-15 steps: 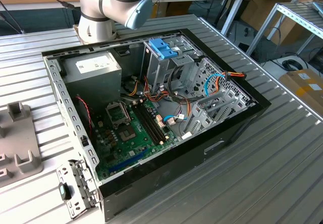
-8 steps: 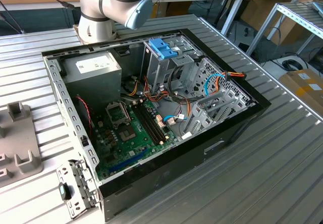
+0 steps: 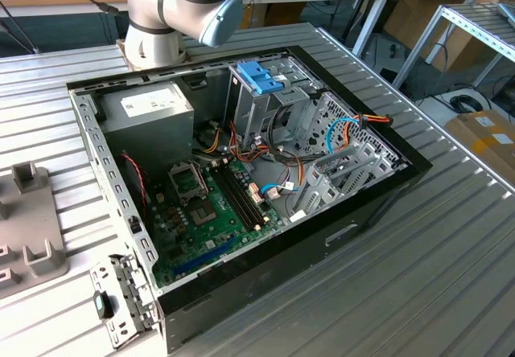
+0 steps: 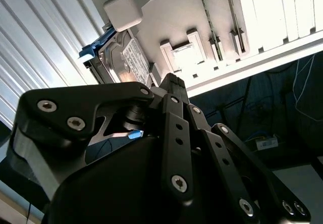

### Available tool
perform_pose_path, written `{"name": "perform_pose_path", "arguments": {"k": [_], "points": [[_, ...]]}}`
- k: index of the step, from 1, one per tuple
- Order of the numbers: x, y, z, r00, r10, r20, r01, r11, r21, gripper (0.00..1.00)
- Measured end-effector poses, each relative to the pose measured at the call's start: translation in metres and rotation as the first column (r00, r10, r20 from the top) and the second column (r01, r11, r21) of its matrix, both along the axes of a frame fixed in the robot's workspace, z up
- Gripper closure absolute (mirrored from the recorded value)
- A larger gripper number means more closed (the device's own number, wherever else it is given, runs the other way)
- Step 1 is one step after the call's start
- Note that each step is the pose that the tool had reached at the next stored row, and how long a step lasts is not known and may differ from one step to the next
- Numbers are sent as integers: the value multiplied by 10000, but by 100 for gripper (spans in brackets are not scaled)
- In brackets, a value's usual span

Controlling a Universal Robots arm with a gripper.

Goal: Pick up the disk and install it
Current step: 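Pick up the disk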

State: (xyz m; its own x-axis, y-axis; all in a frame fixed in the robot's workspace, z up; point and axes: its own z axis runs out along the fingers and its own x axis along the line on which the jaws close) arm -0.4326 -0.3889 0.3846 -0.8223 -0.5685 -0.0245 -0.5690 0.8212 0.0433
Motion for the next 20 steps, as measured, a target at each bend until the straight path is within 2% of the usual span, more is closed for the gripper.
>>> {"name": "perform_pose_path", "arguments": {"k": [20], "points": [[0,0,0,9987,518,0,-518,9987,0,90]]}}
